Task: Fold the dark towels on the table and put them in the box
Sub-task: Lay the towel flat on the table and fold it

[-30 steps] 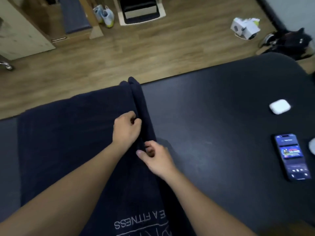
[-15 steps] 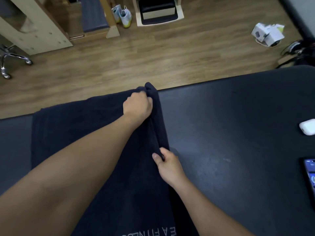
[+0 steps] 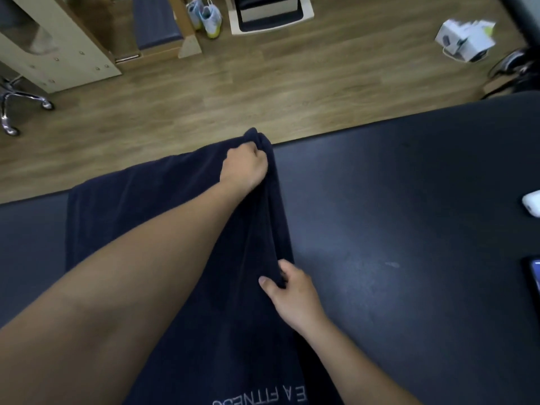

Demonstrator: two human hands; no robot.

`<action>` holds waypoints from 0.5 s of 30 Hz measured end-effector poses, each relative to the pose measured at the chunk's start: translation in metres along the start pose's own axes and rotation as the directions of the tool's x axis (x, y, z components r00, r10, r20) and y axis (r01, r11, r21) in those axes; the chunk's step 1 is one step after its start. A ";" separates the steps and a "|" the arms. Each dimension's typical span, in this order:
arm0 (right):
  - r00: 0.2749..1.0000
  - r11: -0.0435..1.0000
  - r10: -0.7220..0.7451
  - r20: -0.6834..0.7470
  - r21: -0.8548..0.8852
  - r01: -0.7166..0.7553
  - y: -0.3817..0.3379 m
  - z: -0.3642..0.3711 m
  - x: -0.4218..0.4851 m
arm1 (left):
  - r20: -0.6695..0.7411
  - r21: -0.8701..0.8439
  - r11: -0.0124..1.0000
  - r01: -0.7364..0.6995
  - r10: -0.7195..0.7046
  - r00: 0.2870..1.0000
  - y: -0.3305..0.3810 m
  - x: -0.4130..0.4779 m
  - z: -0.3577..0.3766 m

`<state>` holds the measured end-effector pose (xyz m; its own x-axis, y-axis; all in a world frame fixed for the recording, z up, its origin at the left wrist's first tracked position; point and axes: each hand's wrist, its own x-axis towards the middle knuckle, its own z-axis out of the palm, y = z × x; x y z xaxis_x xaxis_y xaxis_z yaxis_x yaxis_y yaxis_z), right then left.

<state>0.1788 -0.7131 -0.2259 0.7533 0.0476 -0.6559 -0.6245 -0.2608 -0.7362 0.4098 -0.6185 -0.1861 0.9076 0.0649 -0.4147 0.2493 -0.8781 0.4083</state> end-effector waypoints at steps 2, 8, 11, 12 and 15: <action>1.000 0.999 -0.009 -0.022 -0.038 0.008 0.006 -0.002 -0.011 | 0.148 -0.104 0.995 0.007 0.008 0.989 -0.003 0.004 -0.007; 0.996 0.999 0.032 -0.084 0.042 -0.028 0.007 -0.003 0.002 | 0.149 0.026 0.935 -0.355 0.348 0.926 -0.027 -0.051 -0.014; 0.970 0.999 -0.015 -0.241 0.040 0.025 0.017 0.000 -0.019 | -0.051 0.054 0.828 -0.558 0.560 0.827 -0.068 -0.129 0.022; 0.959 0.999 -0.023 -0.284 0.038 0.035 0.024 0.001 -0.029 | -0.047 0.100 0.822 -0.561 0.567 0.822 -0.085 -0.157 0.036; 0.951 0.998 -0.041 -0.306 -0.057 0.024 0.043 0.004 -0.063 | 0.097 0.253 0.816 -0.519 0.512 0.853 -0.128 -0.227 0.074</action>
<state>0.1038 -0.7236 -0.2170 0.8050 -0.2392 -0.5429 -0.5932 -0.3139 -0.7413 0.1470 -0.5556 -0.2046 0.8694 -0.4407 -0.2235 -0.3531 -0.8705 0.3428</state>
